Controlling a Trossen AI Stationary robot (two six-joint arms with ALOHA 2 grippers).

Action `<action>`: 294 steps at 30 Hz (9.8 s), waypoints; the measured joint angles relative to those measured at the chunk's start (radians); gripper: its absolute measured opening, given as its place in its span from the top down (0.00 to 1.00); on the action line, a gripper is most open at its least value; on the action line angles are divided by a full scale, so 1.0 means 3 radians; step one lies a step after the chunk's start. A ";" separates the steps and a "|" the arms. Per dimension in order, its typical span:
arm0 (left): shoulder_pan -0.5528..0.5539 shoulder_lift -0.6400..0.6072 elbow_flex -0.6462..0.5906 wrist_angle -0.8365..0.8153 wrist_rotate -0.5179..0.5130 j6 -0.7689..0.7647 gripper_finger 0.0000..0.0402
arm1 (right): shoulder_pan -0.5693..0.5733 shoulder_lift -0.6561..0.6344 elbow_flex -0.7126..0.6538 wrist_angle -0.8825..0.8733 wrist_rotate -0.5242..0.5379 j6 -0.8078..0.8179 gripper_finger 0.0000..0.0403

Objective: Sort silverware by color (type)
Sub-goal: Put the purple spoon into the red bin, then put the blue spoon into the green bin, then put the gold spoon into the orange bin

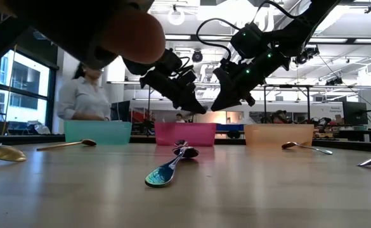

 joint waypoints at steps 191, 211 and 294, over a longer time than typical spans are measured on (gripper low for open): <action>-0.1296 -0.2002 -0.2462 0.2264 -0.0193 -0.1036 0.98 | 0.1005 -0.0268 -0.0229 0.2366 -0.0245 -0.0850 0.93; -0.0533 -0.2549 -0.2466 0.0496 -0.0464 -0.0609 0.99 | 0.1002 -0.0276 -0.0229 0.1804 0.0451 -0.0757 0.70; -0.3931 -0.3211 -0.2771 -0.3244 -0.1350 -0.3987 0.69 | 0.0799 0.0092 -0.0923 0.2606 -0.0130 -0.1143 1.00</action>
